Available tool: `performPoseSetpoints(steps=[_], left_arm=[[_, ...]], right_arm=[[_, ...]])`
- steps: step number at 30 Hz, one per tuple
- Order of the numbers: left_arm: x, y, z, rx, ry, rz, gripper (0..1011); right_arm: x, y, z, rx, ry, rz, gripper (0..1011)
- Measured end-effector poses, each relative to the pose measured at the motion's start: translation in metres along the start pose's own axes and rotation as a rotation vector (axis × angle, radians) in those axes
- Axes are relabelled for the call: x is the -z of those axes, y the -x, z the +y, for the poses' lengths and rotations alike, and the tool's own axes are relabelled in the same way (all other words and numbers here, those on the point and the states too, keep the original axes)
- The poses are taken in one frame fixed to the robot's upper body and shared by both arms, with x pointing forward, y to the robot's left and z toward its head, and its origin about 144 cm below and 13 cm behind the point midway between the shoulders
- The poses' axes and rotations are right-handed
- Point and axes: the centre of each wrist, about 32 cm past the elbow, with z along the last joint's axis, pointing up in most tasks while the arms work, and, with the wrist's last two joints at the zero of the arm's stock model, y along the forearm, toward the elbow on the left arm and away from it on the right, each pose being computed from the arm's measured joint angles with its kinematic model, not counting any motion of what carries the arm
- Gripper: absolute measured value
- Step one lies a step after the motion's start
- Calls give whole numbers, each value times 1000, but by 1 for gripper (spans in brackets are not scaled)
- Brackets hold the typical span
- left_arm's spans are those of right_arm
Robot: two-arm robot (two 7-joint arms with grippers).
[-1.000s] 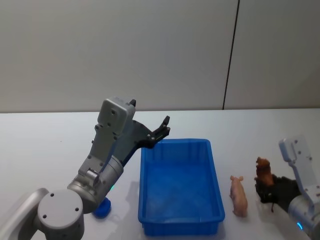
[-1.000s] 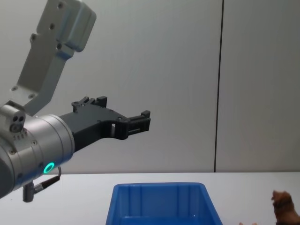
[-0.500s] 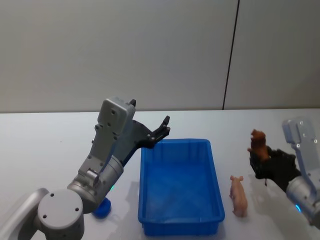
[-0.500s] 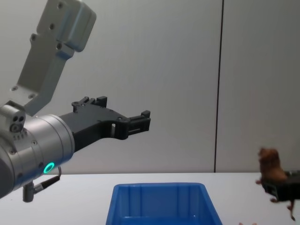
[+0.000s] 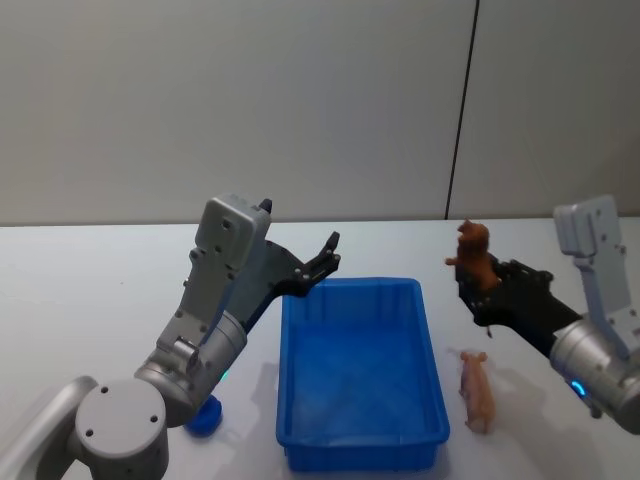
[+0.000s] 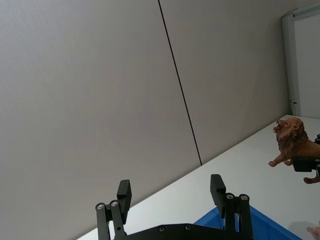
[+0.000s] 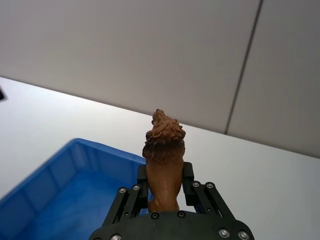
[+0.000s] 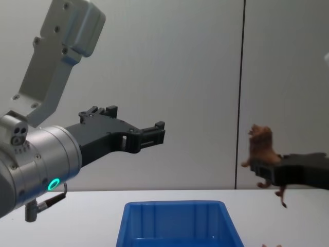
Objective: Pick up the two dolls from the table and place them into the box.
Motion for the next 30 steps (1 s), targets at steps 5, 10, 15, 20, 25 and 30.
performPoseSetpoints(steps=[5, 10, 15, 20, 25, 30], left_arm=[[0, 0, 0, 0, 0, 0, 1001], [0, 0, 0, 0, 0, 0, 1001], [0, 0, 0, 0, 0, 0, 1001], [0, 0, 0, 0, 0, 0, 1001], [0, 0, 0, 0, 0, 0, 1001], [0, 0, 0, 0, 0, 0, 1001]], right_arm=[[-6, 1, 3, -72, -24, 17, 380], [-11, 3, 7, -155, -39, 36, 380], [-15, 5, 10, -229, -39, 55, 392], [-18, 8, 15, -319, -29, 80, 515], [-20, 11, 20, -396, -18, 101, 653], [-22, 14, 27, -486, -2, 127, 828]])
